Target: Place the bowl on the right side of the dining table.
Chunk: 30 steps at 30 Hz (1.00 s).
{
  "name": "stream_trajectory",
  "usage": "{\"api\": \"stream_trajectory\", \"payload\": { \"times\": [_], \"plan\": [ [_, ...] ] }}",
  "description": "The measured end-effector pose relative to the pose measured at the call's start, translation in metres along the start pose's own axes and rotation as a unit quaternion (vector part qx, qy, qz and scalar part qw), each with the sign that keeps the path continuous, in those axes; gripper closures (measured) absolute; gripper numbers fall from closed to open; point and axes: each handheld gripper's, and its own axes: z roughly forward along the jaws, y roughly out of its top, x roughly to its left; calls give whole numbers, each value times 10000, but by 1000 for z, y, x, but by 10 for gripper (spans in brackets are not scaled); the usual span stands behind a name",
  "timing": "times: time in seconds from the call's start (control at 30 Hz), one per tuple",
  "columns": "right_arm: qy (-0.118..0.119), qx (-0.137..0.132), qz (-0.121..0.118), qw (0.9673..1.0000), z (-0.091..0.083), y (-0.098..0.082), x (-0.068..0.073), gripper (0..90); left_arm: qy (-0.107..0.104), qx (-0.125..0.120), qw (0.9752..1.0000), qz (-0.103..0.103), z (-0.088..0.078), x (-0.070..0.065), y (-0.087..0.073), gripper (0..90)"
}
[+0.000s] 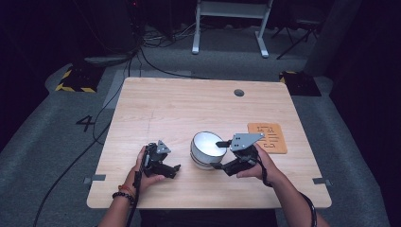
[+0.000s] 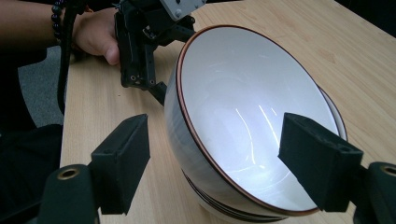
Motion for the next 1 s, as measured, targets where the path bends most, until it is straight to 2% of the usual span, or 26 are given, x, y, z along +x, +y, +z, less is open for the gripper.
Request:
{"api": "stream_trajectory", "payload": {
  "times": [0.2, 0.23, 0.33, 0.37, 0.57, 0.9, 1.0],
  "plan": [
    [83, 46, -33, 9999, 7, 2, 0, 271, 0, 1, 10000, -1, 0, 0, 0, 4],
    [114, 59, -49, 9999, 9, 2, 1, 306, -1, 0, 10000, -2, 0, 0, 0, 4],
    [141, 58, -51, 9999, 10, 2, 2, 331, 0, 0, 10000, -1, 0, 0, 0, 4],
    [169, 60, -38, 9998, 11, 3, 1, 369, 0, 1, 10000, -1, 0, 0, 0, 4],
    [253, 84, -34, 9996, 14, 3, 0, 423, -1, 0, 10000, -2, 0, 0, 0, 4],
    [526, 272, 33, 9982, 24, 4, -1, 584, -1, 1, 10000, -1, 0, 0, 0, 4],
    [580, 344, 55, 9977, 26, 4, -2, 599, -1, -7, 10000, -9, 0, 0, 0, 4]
  ]
}}
